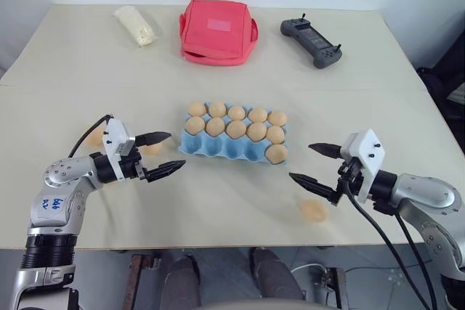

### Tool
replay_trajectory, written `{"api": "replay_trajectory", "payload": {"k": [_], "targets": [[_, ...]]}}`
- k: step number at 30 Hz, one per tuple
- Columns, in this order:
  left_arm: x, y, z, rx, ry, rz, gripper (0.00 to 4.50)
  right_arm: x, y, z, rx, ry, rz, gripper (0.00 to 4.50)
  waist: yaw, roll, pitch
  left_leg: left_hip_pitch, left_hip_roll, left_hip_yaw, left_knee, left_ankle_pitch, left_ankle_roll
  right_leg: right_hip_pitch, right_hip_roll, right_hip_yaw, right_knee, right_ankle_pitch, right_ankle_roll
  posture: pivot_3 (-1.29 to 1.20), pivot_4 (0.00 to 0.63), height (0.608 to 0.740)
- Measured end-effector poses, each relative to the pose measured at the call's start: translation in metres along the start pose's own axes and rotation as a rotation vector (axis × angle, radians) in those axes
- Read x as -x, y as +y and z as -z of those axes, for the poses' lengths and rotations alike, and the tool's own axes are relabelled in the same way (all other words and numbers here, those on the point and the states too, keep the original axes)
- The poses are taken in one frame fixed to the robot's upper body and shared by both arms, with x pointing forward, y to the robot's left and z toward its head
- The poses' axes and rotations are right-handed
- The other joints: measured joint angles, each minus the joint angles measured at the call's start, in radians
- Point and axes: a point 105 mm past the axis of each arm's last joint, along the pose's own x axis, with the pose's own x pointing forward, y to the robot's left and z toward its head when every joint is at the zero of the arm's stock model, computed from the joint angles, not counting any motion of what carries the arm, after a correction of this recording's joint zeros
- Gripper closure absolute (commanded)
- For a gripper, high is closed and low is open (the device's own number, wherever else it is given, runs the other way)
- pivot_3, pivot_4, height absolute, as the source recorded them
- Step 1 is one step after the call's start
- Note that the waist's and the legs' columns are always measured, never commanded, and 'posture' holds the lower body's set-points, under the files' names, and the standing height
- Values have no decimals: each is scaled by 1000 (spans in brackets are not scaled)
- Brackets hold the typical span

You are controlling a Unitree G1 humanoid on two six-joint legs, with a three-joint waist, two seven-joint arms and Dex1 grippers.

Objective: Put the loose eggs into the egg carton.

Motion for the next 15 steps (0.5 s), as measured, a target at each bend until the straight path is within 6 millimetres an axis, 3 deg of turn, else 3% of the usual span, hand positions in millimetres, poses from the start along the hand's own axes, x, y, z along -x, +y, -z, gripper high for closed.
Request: {"api": "replay_trajectory", "payload": {"k": [11,15], "targets": [[-13,7,-11,-12,-36,0,14,3,-3,-1,12,21,14,0,3,0,0,0,0,0,0,0,0,0,0,0,0,0,1,0,150,740],[-19,4,-16,-22,-37,59,14,25,-2,-1,1,63,59,0,14,0,0,0,0,0,0,0,0,0,0,0,0,0,1,0,150,740]]}}
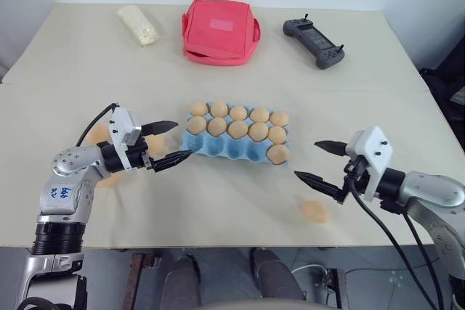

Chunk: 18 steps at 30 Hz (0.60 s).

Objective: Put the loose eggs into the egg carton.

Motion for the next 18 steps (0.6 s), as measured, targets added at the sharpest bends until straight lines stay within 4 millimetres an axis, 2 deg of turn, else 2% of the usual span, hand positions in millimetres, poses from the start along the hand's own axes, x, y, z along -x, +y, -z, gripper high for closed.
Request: {"api": "replay_trajectory", "payload": {"k": [2,6,10,13,18], "targets": [[1,1,4,23,10,9,14,12,0,5,-26,30,27,0,8,0,0,0,0,0,0,0,0,0,0,0,0,0,0,0,150,740],[0,2,7,39,22,45,14,43,12,24,-99,126,66,0,17,0,0,0,0,-1,0,0,0,0,0,0,0,0,0,0,150,740],[1,-3,6,41,35,102,14,64,20,33,-144,198,92,0,12,-1,-1,0,0,-1,2,0,0,2,0,0,-1,-2,-5,0,150,740],[3,-6,8,54,56,140,14,69,23,39,-166,229,97,0,6,-1,-1,1,0,0,2,0,1,2,0,0,-1,-4,-10,0,150,740],[4,-11,8,63,68,163,14,66,23,39,-168,228,97,0,7,-1,-1,1,0,0,3,2,3,2,0,0,-1,-3,-13,0,150,740]]}}
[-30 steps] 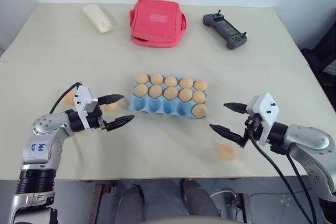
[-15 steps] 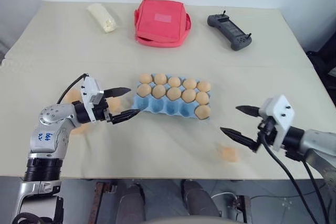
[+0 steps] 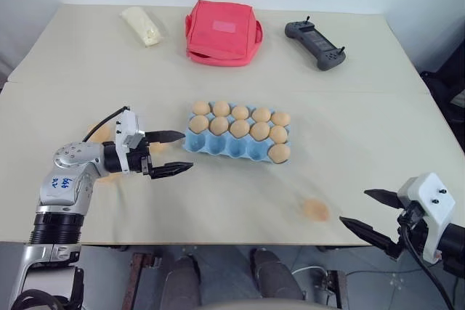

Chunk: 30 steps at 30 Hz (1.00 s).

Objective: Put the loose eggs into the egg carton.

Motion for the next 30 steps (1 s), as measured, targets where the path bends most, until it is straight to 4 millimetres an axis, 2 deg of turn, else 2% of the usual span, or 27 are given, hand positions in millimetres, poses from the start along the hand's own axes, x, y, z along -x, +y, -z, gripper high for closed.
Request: {"api": "replay_trajectory", "payload": {"k": [8,18,21,27,30], "targets": [[2,-16,2,15,8,0,14,-26,10,-7,24,16,-108,0,-2,0,0,0,0,0,-1,0,0,0,0,0,0,0,0,0,150,740],[15,-32,5,39,28,-60,14,-64,16,5,56,113,-219,0,0,0,0,-1,0,0,-1,0,0,-1,-1,0,-1,0,-1,0,150,740],[16,-34,5,36,30,-73,0,-70,13,11,72,131,-218,568,0,0,0,-1,0,0,-1,0,0,-1,-1,0,-1,-1,-1,0,150,740],[18,-35,6,48,31,-101,0,-68,10,8,116,131,-225,2561,0,0,0,-1,0,0,-1,0,0,-1,-1,0,-1,-1,-1,0,150,740],[20,-36,5,41,28,-111,0,-65,7,-4,126,95,-225,2856,-3,0,0,-1,0,0,-1,0,0,-1,-1,0,-1,0,-1,0,150,740]]}}
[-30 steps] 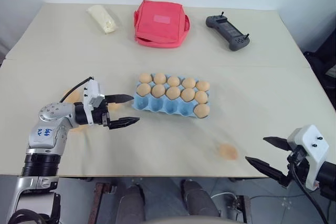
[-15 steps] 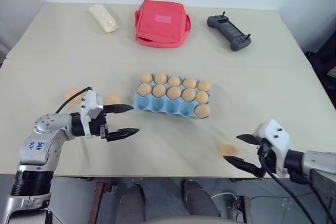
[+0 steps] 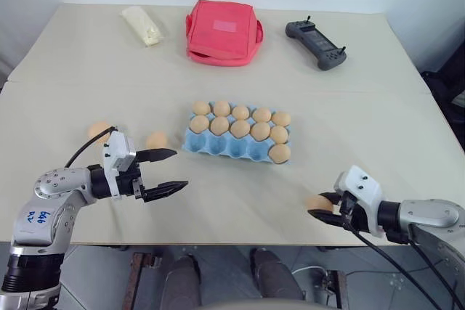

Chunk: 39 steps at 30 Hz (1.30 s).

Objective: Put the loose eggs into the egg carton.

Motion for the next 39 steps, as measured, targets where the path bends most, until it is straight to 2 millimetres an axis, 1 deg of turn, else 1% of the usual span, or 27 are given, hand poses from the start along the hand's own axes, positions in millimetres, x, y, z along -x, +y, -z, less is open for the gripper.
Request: {"api": "replay_trajectory", "payload": {"k": [1,4,6,7,9,12,16,17,20,24,26,27,28,29,32,33,39], "targets": [[1,0,-1,0,-4,-7,0,2,-3,-10,17,-28,8,2856,-1,0,0,0,0,0,0,0,0,0,0,0,0,0,0,0,150,740],[3,1,0,4,-8,-17,0,7,-15,-57,100,-169,44,2857,-14,0,0,0,0,0,0,1,1,0,0,0,0,1,-1,0,150,740],[3,1,-1,2,-10,-23,0,3,-21,-85,131,-254,65,2857,-22,0,0,1,0,0,0,1,1,0,0,0,0,1,-1,0,150,740],[3,2,-1,1,-11,-28,0,0,-21,-91,125,-270,62,2857,-23,0,0,0,0,0,-1,1,1,0,0,0,0,1,-1,0,150,740],[3,3,-2,0,-12,-41,0,-16,-20,-102,92,-313,36,2857,-24,0,0,0,0,0,-1,1,1,-1,0,0,0,1,-1,0,150,740],[3,4,-3,-5,-16,-50,0,-39,-14,-109,80,-317,-8,2857,-24,0,0,-2,0,0,-3,0,0,-4,0,0,0,2,1,0,150,740],[4,6,-3,-7,-17,-65,0,-63,-21,-116,89,-315,2,2857,-23,0,0,-2,0,1,-6,0,0,-5,0,-1,1,4,7,0,150,740],[4,6,-3,-9,-18,-68,0,-71,-23,-119,99,-319,6,2857,-23,0,0,-2,0,1,-6,0,0,-6,0,-1,1,5,9,0,150,740],[4,8,-4,-15,-22,-80,0,-93,-22,-121,126,-319,-8,2857,-24,0,0,-2,1,2,-8,0,0,-8,0,-1,2,5,10,0,150,740],[4,8,-3,-13,-21,-88,0,-98,-23,-125,171,-328,-21,2857,-25,0,0,-2,1,3,-7,0,-1,-8,0,-1,3,5,10,0,150,740],[5,8,-3,-11,-20,-92,0,-99,-22,-127,180,-332,-32,2138,-25,0,0,-2,1,3,-7,0,-1,-8,0,-1,3,5,10,0,150,740],[5,8,-2,-11,-19,-95,0,-100,-20,-127,183,-334,-45,1923,-24,0,0,-2,1,3,-7,0,-1,-8,0,-1,4,5,10,0,150,740],[5,9,-3,-11,-20,-99,0,-101,-17,-127,186,-334,-62,1516,-24,0,0,-2,1,3,-7,0,-1,-9,0,-1,4,5,10,0,150,740],[5,9,-3,-12,-20,-101,0,-102,-15,-127,189,-334,-73,1273,-24,0,0,-2,1,2,-7,1,-1,-9,0,-1,4,5,10,0,150,740],[5,10,-3,-17,-22,-108,0,-99,-7,-131,216,-347,-104,217,-24,0,0,-2,1,2,-8,0,-1,-9,0,-1,4,5,10,0,150,740],[5,10,-3,-17,-22,-109,0,-98,-5,-132,222,-351,-111,56,-24,0,0,-2,1,3,-8,0,-1,-9,0,-1,4,5,10,0,150,740],[5,11,-3,-19,-24,-126,0,-97,-4,-132,224,-349,-126,56,-24,0,0,-2,1,3,-8,1,-1,-9,0,-1,4,5,10,0,150,740]]}}
